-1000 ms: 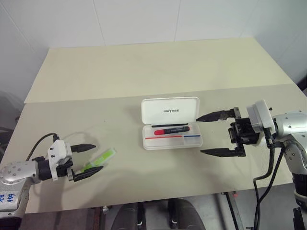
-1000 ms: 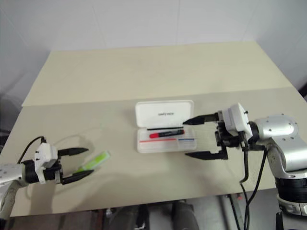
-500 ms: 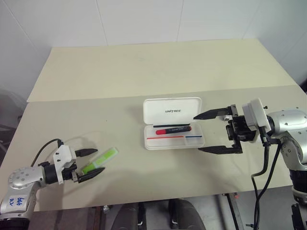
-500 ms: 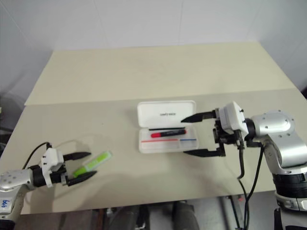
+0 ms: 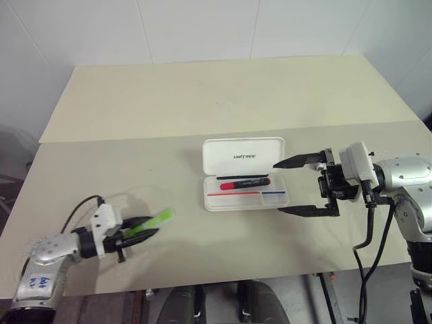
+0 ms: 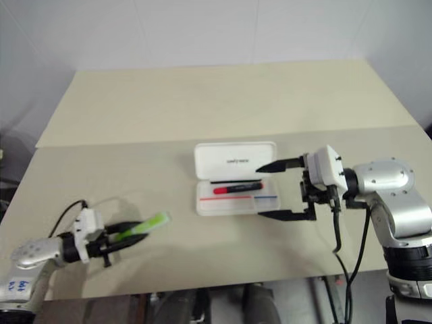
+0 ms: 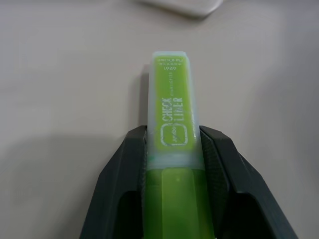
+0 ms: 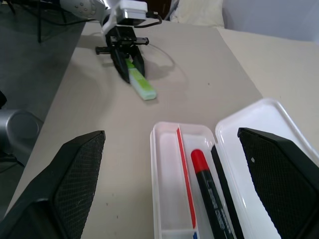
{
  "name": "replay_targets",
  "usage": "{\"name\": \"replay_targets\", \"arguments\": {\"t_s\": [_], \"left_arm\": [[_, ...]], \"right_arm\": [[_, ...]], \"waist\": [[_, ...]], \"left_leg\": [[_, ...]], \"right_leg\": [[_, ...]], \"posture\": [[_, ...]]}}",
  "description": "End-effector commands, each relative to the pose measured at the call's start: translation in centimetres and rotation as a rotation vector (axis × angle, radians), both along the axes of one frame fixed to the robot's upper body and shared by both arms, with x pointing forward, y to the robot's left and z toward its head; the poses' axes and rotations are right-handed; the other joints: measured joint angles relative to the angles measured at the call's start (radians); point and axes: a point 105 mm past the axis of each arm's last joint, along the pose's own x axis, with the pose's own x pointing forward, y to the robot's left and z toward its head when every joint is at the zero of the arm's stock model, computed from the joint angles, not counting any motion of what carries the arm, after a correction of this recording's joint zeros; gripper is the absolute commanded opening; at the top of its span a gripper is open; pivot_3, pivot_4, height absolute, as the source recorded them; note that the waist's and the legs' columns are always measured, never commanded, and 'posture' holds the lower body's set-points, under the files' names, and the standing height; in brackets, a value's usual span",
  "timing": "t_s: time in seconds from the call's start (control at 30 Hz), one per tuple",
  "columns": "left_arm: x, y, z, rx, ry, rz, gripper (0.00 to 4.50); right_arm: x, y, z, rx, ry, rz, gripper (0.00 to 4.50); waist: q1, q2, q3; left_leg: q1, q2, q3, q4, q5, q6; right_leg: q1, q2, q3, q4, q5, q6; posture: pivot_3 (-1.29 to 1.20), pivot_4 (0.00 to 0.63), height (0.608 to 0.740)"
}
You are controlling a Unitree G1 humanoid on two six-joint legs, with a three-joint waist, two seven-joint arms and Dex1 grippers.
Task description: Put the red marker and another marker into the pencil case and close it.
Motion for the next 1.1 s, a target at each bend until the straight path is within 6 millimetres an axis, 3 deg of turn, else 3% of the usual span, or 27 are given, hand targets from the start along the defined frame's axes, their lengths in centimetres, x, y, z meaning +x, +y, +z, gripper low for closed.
{"name": "replay_targets", "arguments": {"t_s": [0.03, 0.4, 0.53, 0.87, 1.1], "left_arm": [[0.3, -1.0, 2.4, -0.004, -0.072, -0.055, 1.12], [1.2, -4.9, 5.9, 0.022, -0.157, -0.24, 1.12], [1.7, -7.7, 6.7, 0.005, -0.179, -0.34, 1.12], [5.0, -11.3, 5.8, 0.064, -0.199, -0.407, 1.12], [6.1, -13.0, 5.2, 0.101, -0.198, -0.495, 1.12]], "right_arm": [[0.3, -0.8, -0.2, 0.003, -0.017, -0.038, 4.5], [0.4, -4.0, -3.1, -0.009, 0.04, -0.197, 4.5], [-0.5, -5.6, -4.5, -0.022, 0.072, -0.282, 4.5], [-2.2, -5.8, -5.3, 0.007, 0.055, -0.391, 4.5], [-3.1, -5.6, -5.3, 0.032, 0.038, -0.446, 4.5]], "waist": [[-0.002, 0.0, 0.0], [0.004, 0.0, 0.0], [0.02, 0.0, 0.0], [0.028, -0.002, 0.001], [0.043, -0.002, 0.001]], "left_leg": [[0.0, 0.0, 0.0, 0.0, 0.0, 0.0], [0.0, 0.0, 0.001, 0.002, 0.002, 0.002], [0.001, 0.0, 0.002, 0.003, 0.003, 0.004], [0.002, 0.0, 0.004, 0.006, 0.004, 0.005], [0.001, 0.0, 0.004, 0.007, 0.005, 0.006]], "right_leg": [[0.0, 0.0, 0.0, 0.0, 0.0, 0.0], [0.001, 0.0, -0.003, 0.002, 0.001, 0.001], [0.001, 0.0, -0.003, 0.002, 0.001, 0.001], [0.002, 0.001, -0.002, 0.005, 0.001, 0.002], [0.002, 0.001, -0.002, 0.005, 0.001, 0.003]], "posture": [[0.0, 0.15, 0.74], [0.0, 0.15, 0.74], [0.0, 0.15, 0.74], [0.0, 0.15, 0.74], [0.0, 0.15, 0.74]]}}
